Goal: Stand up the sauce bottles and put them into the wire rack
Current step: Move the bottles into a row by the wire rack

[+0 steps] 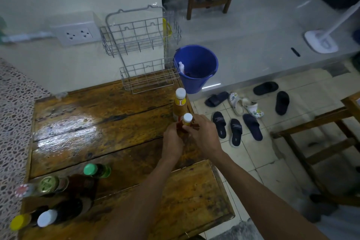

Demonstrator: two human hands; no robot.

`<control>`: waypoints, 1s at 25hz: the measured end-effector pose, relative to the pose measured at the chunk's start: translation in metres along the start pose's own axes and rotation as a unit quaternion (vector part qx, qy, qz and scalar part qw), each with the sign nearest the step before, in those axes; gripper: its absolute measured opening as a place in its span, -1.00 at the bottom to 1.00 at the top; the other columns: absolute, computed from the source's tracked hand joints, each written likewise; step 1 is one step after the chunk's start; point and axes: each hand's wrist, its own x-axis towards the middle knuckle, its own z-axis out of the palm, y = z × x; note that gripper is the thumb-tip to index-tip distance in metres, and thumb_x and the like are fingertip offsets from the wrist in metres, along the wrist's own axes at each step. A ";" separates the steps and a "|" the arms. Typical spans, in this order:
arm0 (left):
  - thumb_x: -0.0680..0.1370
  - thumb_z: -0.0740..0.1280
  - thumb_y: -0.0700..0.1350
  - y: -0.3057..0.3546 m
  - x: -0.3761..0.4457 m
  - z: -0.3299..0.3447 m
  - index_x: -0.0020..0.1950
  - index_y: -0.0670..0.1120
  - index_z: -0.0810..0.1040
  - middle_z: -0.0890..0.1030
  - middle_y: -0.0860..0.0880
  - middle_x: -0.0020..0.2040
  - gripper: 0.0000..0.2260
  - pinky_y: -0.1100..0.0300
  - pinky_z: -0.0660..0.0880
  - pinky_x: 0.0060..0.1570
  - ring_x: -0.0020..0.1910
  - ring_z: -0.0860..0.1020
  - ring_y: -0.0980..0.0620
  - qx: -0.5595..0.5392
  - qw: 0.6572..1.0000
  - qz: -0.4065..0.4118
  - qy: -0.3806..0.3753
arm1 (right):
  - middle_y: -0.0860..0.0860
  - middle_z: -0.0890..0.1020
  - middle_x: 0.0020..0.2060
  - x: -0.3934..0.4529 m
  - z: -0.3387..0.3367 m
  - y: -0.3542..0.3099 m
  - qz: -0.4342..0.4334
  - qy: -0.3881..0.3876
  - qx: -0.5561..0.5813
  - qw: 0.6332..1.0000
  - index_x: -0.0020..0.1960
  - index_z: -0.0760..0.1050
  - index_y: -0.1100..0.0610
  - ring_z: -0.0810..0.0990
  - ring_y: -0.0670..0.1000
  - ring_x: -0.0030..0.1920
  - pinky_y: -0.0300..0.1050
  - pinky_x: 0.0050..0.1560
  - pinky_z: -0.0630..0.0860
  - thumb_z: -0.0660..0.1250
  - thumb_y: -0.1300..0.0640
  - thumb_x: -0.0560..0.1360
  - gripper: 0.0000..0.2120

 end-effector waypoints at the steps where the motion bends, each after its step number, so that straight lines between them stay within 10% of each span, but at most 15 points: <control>1: 0.62 0.32 -0.32 -0.002 0.002 0.004 0.33 -0.12 0.58 0.66 -0.13 0.23 -0.70 0.01 0.60 0.19 0.21 0.62 -0.11 -0.008 1.000 -0.003 -0.002 | -0.02 0.68 -0.03 0.002 0.001 0.003 0.005 -0.001 0.000 1.000 0.20 0.62 0.05 0.63 -0.07 -0.07 -0.16 -0.03 0.61 0.52 0.02 0.48 -0.69; 9: 0.60 0.41 -0.23 -0.019 0.013 0.021 0.29 -0.03 0.57 0.66 -0.03 0.19 -0.72 -0.03 0.62 0.19 0.17 0.63 -0.02 -0.040 0.999 -0.024 0.007 | -0.06 0.66 -0.03 0.008 0.011 0.012 0.011 -0.018 -0.028 0.999 0.21 0.61 0.07 0.54 -0.17 -0.12 -0.49 -0.12 0.39 0.50 0.00 0.51 -0.69; 21: 0.57 0.49 -0.05 -0.045 -0.020 -0.012 0.56 0.00 0.37 0.49 0.04 0.46 -0.42 0.03 0.48 0.41 0.43 0.46 0.05 -0.030 0.996 -0.067 -0.046 | -0.07 0.61 0.02 -0.022 0.020 0.030 0.103 -0.068 -0.034 0.992 0.23 0.51 0.05 0.63 -0.04 0.00 -0.19 -0.05 0.57 0.46 -0.17 0.48 -0.56; 25: 0.59 0.47 0.03 -0.084 -0.070 -0.057 0.51 0.01 0.40 0.50 0.08 0.36 -0.48 0.38 0.45 0.12 0.31 0.49 0.15 -0.033 0.992 -0.115 0.035 | -0.01 0.62 0.09 -0.059 0.046 0.007 0.055 -0.143 -0.074 0.985 0.26 0.49 0.07 0.62 -0.01 0.03 -0.25 -0.10 0.44 0.45 -0.12 0.52 -0.59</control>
